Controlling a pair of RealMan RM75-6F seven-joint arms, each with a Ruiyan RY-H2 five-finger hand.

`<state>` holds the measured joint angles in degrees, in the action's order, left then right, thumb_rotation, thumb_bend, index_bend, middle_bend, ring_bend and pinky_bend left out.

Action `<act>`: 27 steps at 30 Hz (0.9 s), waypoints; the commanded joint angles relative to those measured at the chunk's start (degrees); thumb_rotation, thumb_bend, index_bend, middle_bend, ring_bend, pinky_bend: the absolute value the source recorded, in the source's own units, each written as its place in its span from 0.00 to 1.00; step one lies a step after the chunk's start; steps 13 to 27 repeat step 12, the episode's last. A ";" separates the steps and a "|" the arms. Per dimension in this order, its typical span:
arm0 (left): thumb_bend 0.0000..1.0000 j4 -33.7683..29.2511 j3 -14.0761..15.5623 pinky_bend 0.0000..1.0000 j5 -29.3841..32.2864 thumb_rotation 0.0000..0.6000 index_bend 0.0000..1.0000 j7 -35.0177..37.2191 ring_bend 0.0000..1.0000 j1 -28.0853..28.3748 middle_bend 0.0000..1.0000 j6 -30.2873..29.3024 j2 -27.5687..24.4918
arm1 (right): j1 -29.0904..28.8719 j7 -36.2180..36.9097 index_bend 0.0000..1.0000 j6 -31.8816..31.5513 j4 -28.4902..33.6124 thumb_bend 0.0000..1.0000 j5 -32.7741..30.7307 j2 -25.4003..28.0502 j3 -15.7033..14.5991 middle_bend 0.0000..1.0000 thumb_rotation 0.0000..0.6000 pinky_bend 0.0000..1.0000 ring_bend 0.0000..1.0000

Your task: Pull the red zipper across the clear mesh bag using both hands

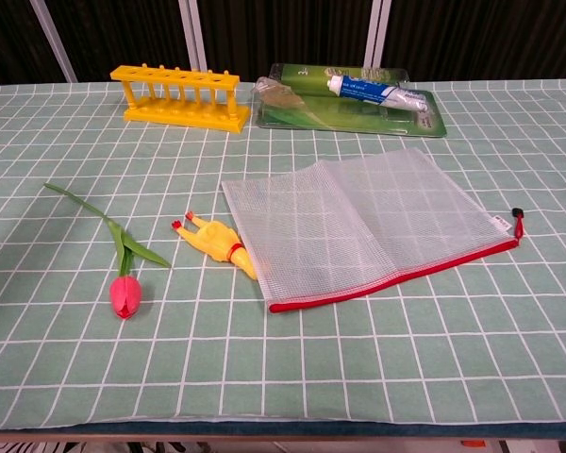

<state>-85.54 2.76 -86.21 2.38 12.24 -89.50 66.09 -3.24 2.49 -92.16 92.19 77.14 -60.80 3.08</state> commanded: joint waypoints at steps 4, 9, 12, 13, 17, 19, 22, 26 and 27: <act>0.05 -0.24 -0.52 0.00 -0.78 1.00 0.00 0.53 0.00 -0.74 0.00 -0.26 -0.31 | 0.58 0.78 0.00 1.02 0.48 0.06 0.54 0.83 0.04 0.00 1.00 0.22 0.00; 0.05 -0.29 -0.92 0.00 -0.92 1.00 0.00 0.35 0.00 -0.89 0.00 0.53 -0.29 | 0.65 1.43 0.00 2.03 0.73 0.06 0.43 0.96 0.50 0.00 1.00 0.22 0.00; 0.05 -0.60 -1.33 0.00 -0.70 1.00 0.00 0.28 0.00 -1.08 0.00 0.80 -0.28 | 0.71 1.60 0.00 2.74 1.05 0.06 0.31 0.92 0.64 0.00 1.00 0.22 0.00; 0.05 -0.60 -1.33 0.00 -0.70 1.00 0.00 0.28 0.00 -1.08 0.00 0.80 -0.28 | 0.71 1.60 0.00 2.74 1.05 0.06 0.31 0.92 0.64 0.00 1.00 0.22 0.00; 0.05 -0.60 -1.33 0.00 -0.70 1.00 0.00 0.28 0.00 -1.08 0.00 0.80 -0.28 | 0.71 1.60 0.00 2.74 1.05 0.06 0.31 0.92 0.64 0.00 1.00 0.22 0.00; 0.05 -0.60 -1.33 0.00 -0.70 1.00 0.00 0.28 0.00 -1.08 0.00 0.80 -0.28 | 0.71 1.60 0.00 2.74 1.05 0.06 0.31 0.92 0.64 0.00 1.00 0.22 0.00; 0.05 -0.60 -1.33 0.00 -0.70 1.00 0.00 0.28 0.00 -1.08 0.00 0.80 -0.28 | 0.71 1.60 0.00 2.74 1.05 0.06 0.31 0.92 0.64 0.00 1.00 0.22 0.00; 0.05 -0.60 -1.33 0.00 -0.70 1.00 0.00 0.28 0.00 -1.08 0.00 0.80 -0.28 | 0.71 1.60 0.00 2.74 1.05 0.06 0.31 0.92 0.64 0.00 1.00 0.22 0.00; 0.05 -0.60 -1.33 0.00 -0.70 1.00 0.00 0.28 0.00 -1.08 0.00 0.80 -0.28 | 0.71 1.60 0.00 2.74 1.05 0.06 0.31 0.92 0.64 0.00 1.00 0.22 0.00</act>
